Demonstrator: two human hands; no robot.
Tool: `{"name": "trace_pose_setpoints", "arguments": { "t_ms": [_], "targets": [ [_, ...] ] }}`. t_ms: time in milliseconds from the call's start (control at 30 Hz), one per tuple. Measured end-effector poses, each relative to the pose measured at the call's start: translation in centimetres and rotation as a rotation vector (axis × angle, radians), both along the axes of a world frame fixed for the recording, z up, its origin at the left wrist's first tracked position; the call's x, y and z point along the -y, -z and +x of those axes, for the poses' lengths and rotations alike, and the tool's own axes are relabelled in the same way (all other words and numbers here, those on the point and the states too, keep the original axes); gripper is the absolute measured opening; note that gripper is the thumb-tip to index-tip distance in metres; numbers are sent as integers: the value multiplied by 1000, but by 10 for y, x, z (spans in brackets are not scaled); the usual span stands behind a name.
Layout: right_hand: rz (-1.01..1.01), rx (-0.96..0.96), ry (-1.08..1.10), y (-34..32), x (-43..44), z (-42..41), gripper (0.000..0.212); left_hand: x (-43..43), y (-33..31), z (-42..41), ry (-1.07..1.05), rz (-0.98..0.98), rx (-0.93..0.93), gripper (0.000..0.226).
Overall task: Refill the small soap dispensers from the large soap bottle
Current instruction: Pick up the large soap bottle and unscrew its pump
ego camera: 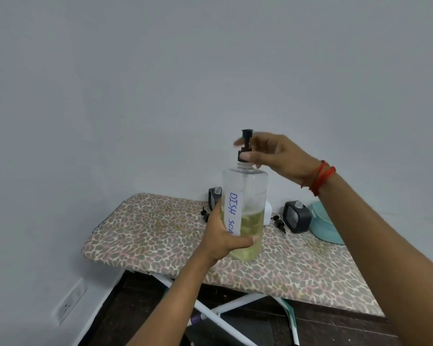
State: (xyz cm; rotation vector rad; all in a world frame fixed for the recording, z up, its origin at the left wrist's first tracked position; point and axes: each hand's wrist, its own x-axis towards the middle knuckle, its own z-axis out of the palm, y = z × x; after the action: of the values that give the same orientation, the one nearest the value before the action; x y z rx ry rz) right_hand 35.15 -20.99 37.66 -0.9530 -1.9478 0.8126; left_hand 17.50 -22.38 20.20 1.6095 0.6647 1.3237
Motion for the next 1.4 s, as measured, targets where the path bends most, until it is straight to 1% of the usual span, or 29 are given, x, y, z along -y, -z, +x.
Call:
{"name": "trace_pose_setpoints", "arguments": {
  "t_ms": [67, 100, 200, 300, 367, 433, 467, 500, 567, 600, 633, 667, 733, 833, 900, 967, 1033, 1100, 1167, 1233, 1300, 1400],
  "targets": [
    [-42, -123, 48, -4, 3, 7, 55, -1, -5, 1, -22, -4, -1, 82],
    [-30, -165, 117, -2, 5, 6, 60, -3, -6, 3, -59, -6, -10, 84],
    [22, -241, 373, 15, 14, -9, 65, -5, -8, 6, -197, 14, -53, 89],
    [138, -240, 643, 33, 22, -32, 76, -3, -7, 13, -274, 51, -100, 99],
    [195, -247, 732, 38, 22, -41, 79, -1, -5, 17, -301, 55, -110, 102],
    [164, -268, 696, 39, 18, -40, 81, 1, -2, 19, -309, 43, -103, 104],
    [123, -280, 620, 39, 15, -36, 81, 1, 0, 18, -306, 30, -97, 104],
    [65, -301, 492, 38, 14, -31, 79, -1, 1, 16, -295, 17, -93, 102],
    [-78, -351, 167, 33, 13, -17, 64, -5, 4, 12, -250, 5, -110, 95],
    [-140, -371, 54, 30, 14, -11, 56, -6, 6, 10, -225, 4, -132, 92],
    [-185, -402, -3, 28, 14, -6, 51, -7, 7, 9, -206, 5, -152, 90],
    [-206, -436, -4, 26, 14, -3, 50, -7, 8, 8, -195, 4, -165, 90],
    [-164, -436, 125, 26, 14, -2, 54, -6, 11, 10, -198, 6, -170, 94],
    [20, -341, 433, 34, 18, -16, 77, -4, 13, 16, -243, 26, -147, 94],
    [135, -368, 556, 40, 20, -22, 81, -3, 13, 20, -279, 39, -135, 91],
    [191, -406, 563, 40, 21, -22, 82, -3, 14, 20, -311, 41, -116, 91],
    [177, -400, 500, 37, 21, -21, 84, -3, 16, 19, -337, 36, -109, 91],
    [144, -353, 453, 36, 21, -20, 85, -2, 17, 18, -361, 33, -114, 91],
    [131, -267, 501, 37, 22, -22, 85, -2, 17, 17, -383, 28, -117, 90],
    [152, -230, 584, 42, 23, -27, 81, -3, 15, 16, -410, 21, -121, 89],
    [192, -261, 626, 46, 24, -31, 74, -3, 15, 15, -432, 19, -131, 90],
    [167, -334, 561, 46, 22, -27, 66, -4, 16, 10, -448, 20, -131, 92]
  ]
}}
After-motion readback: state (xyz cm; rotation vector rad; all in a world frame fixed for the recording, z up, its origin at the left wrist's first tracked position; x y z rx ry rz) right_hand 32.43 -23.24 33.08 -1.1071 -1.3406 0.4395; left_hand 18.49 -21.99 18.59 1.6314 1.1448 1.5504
